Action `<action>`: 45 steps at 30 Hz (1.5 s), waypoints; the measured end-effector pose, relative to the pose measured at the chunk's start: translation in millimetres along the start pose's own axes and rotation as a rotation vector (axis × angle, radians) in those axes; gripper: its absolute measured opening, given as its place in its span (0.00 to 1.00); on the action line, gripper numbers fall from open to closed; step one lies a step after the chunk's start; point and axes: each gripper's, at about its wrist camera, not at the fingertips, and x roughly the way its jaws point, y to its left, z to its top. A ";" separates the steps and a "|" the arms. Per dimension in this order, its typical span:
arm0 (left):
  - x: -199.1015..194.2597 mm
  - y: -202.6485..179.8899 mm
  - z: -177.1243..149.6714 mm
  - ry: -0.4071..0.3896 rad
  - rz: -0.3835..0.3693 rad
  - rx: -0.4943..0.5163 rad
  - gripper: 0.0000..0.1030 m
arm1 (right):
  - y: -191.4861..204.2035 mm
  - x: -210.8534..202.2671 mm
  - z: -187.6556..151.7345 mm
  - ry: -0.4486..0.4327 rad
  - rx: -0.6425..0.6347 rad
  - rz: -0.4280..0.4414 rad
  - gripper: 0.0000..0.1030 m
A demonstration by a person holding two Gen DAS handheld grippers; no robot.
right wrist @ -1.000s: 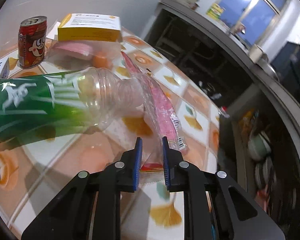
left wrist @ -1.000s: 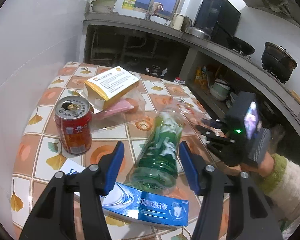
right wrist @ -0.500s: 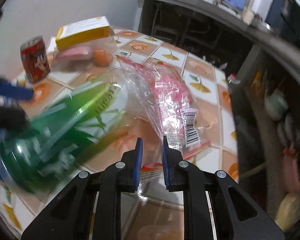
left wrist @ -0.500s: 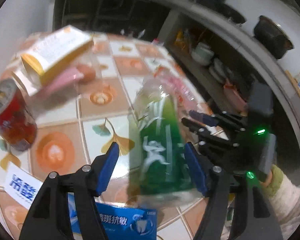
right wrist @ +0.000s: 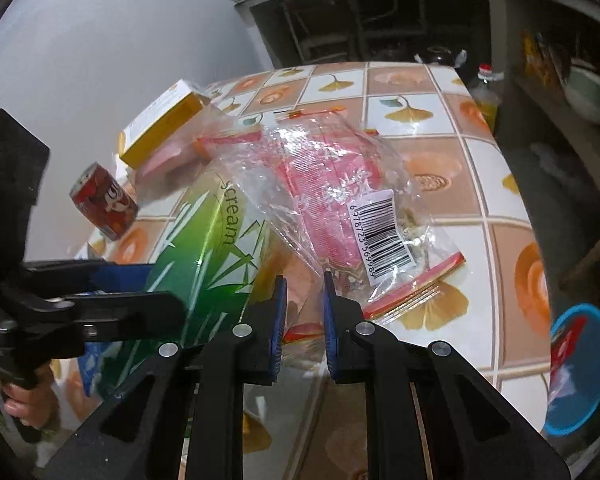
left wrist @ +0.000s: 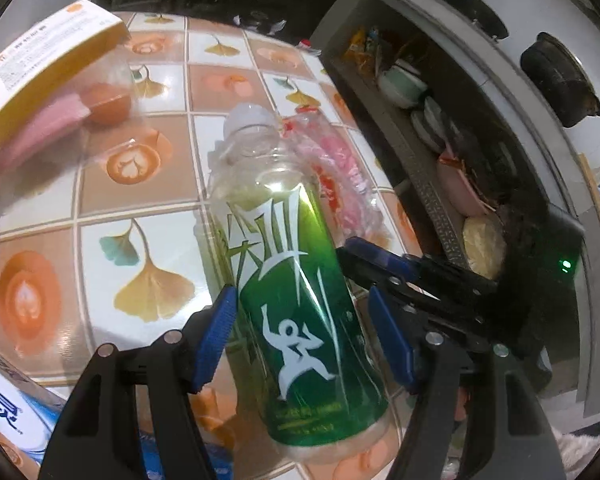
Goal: Collect trash
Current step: 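Grasp the green bottle with the left tool while the right tool grasps the clear zip bag, then lift the green bottle with the left tool while the right tool lifts the zip bag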
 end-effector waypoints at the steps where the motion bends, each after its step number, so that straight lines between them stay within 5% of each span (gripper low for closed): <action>1: 2.6 -0.3 0.6 0.005 0.000 -0.009 0.63 | -1.8 -0.4 0.3 -0.002 0.008 0.003 0.15; 22: 13.0 -8.8 -1.7 -0.021 0.082 -0.078 0.61 | -42.6 -46.2 -21.5 -0.077 0.168 -0.018 0.07; 36: -13.2 -13.3 -14.5 -0.093 0.095 -0.086 0.59 | -40.9 -56.9 -43.1 -0.039 0.126 -0.014 0.07; 39: -16.0 -10.4 -17.0 -0.102 0.097 -0.088 0.58 | -36.3 -58.0 -47.7 -0.005 0.082 0.011 0.15; 41: -16.7 -8.7 -17.4 -0.103 0.095 -0.095 0.58 | -31.6 -60.9 -50.5 0.012 0.044 0.018 0.36; 45: -17.7 -6.7 -17.4 -0.106 0.094 -0.098 0.58 | -24.8 -73.8 -55.9 0.030 -0.011 0.079 0.52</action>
